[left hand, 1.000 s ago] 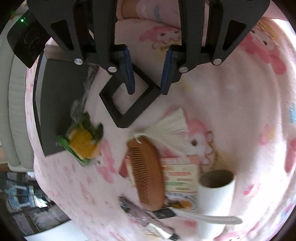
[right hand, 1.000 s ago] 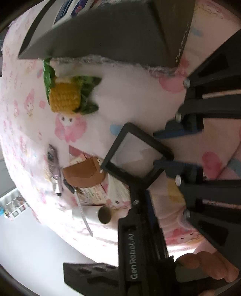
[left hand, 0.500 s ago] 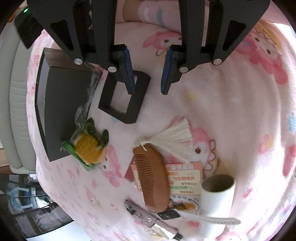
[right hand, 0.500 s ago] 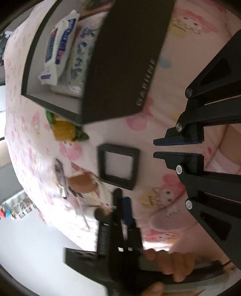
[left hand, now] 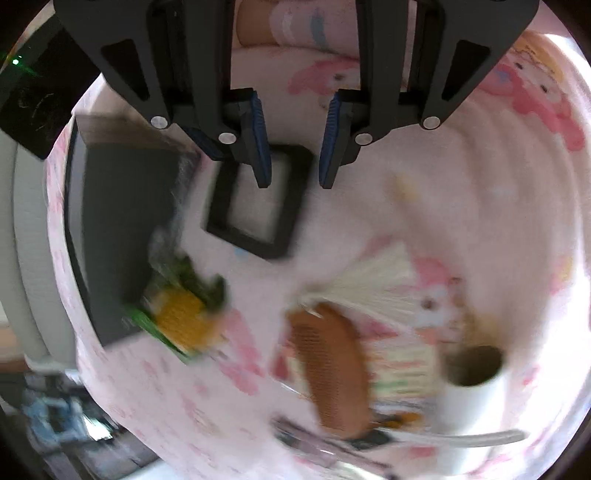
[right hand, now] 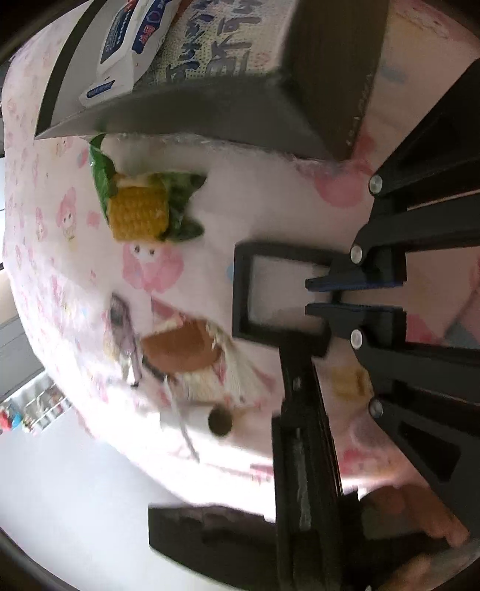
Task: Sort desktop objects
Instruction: 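Close the right gripper on the black frame's edge and lift it, then carry the black frame with the right gripper over the DAPHNE box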
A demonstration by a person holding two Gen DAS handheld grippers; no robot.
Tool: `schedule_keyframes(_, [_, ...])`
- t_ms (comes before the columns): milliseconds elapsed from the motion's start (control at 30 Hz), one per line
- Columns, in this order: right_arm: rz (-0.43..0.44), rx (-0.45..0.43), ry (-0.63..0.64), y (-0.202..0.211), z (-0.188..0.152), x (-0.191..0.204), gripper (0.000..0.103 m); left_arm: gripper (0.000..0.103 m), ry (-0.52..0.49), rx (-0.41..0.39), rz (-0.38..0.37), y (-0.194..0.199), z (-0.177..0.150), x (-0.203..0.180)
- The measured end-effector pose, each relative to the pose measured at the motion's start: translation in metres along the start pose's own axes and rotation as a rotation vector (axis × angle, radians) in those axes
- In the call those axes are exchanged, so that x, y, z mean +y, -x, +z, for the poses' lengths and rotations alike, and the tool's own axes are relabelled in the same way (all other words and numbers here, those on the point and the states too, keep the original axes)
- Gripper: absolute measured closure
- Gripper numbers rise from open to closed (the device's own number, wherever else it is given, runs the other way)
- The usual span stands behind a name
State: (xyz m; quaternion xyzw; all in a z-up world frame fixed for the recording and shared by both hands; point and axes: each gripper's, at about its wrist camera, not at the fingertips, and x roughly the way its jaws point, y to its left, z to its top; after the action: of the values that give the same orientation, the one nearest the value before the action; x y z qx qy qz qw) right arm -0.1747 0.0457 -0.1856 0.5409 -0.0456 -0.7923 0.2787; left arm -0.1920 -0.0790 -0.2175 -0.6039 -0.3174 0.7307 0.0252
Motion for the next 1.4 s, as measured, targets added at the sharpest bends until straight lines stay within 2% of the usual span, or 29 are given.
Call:
schedule_keyframes(100, [-0.006,-0.01,0.048,0.02,-0.011,0.003,0.1,0.079,-0.059,0.024,-0.013,-0.001,-0.009,-0.014])
schedule_keyframes(267, [-0.092,-0.025,0.04,0.037,-0.02,-0.014,0.1,0.079,-0.017,-0.029,0.02,0.006,-0.009,-0.008])
schedule_keyframes(400, [-0.086,-0.022,-0.021,0.03,-0.006,-0.023,0.099,0.079,0.037,-0.019,0.01,0.002,-0.006,0.003])
schedule_keyframes(633, [-0.131,0.012,-0.01,-0.01,0.012,-0.02,0.094,0.078,0.027,-0.005,0.017,-0.006,-0.011,0.005])
schedule_keyframes(733, [-0.082,0.009,-0.008,-0.013,0.01,-0.021,0.093,0.078,0.016,0.025,0.007,-0.005,-0.011,0.008])
schedule_keyframes(833, [0.028,0.043,0.023,-0.005,0.004,-0.011,0.099,0.082,-0.031,0.044,0.009,-0.005,-0.017,0.0])
schedule_keyframes(967, [-0.009,0.025,0.116,0.013,-0.013,0.004,0.099,0.082,-0.064,0.047,0.018,-0.001,-0.026,-0.005])
schedule_keyframes(1067, [0.013,0.037,0.081,0.021,-0.022,-0.004,0.099,0.082,-0.048,0.033,0.023,0.003,-0.027,-0.001])
schedule_keyframes(1200, [-0.075,-0.004,0.03,0.025,-0.013,-0.02,0.099,0.082,-0.027,0.028,0.022,0.005,-0.028,0.005])
schedule_keyframes(1400, [-0.1,0.02,-0.026,0.006,0.003,-0.03,0.097,0.082,0.004,0.02,0.02,0.008,-0.028,0.014])
